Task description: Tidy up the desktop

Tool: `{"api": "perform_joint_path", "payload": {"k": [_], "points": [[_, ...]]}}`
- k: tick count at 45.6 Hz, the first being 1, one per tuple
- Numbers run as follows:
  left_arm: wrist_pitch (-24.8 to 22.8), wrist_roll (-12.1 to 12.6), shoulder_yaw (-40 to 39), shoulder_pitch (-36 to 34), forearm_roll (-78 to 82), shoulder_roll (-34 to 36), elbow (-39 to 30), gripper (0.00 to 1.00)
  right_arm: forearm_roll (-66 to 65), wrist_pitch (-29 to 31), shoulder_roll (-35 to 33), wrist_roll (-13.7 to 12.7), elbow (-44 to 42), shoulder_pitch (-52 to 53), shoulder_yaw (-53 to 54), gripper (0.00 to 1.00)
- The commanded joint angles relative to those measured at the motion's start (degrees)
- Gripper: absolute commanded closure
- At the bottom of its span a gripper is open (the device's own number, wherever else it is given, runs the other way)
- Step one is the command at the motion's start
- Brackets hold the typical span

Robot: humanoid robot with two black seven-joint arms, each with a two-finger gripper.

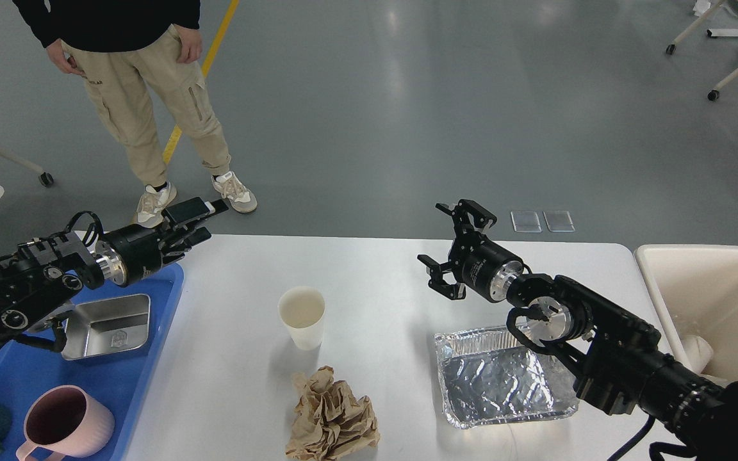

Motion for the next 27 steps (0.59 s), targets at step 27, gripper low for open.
{"api": "perform_joint_path", "payload": {"k": [27], "points": [[0.5, -2.0, -37.9, 26.7, -0.6, 5.1, -20.4, 0.03, -1.6, -0.5, -0.9, 0.0, 0.1, -0.8, -0.2, 0.00]]}}
